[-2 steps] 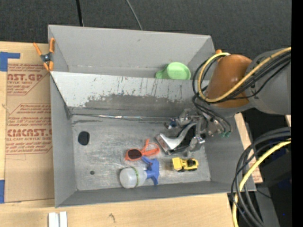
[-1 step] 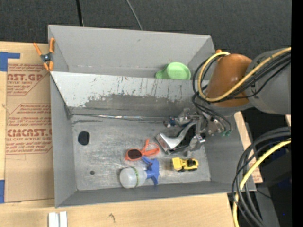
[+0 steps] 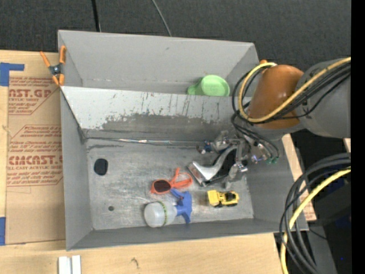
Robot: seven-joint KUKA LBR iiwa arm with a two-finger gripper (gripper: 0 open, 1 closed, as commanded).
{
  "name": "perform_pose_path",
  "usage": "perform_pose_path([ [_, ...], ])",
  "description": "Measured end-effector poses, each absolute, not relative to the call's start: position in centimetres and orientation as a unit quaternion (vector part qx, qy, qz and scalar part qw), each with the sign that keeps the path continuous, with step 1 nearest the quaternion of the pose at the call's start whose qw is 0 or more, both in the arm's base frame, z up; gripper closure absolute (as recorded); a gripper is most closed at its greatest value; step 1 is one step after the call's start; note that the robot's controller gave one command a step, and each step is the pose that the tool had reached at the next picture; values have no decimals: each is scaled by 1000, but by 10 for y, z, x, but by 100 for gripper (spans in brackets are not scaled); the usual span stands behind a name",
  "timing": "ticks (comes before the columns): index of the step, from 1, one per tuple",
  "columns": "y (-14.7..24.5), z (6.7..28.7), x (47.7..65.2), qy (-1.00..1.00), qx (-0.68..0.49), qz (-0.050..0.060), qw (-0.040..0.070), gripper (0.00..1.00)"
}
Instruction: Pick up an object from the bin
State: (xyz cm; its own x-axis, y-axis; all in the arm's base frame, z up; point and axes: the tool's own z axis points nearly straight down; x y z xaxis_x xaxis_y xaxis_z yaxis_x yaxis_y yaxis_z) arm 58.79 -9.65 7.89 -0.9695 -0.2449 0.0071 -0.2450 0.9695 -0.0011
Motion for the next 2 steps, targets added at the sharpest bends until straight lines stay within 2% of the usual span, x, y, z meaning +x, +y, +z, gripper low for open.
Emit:
perform_pose_path([
  [1,-46,83,584,-968,250,0,2,100],
  [2,-46,83,584,-968,250,0,2,100],
])
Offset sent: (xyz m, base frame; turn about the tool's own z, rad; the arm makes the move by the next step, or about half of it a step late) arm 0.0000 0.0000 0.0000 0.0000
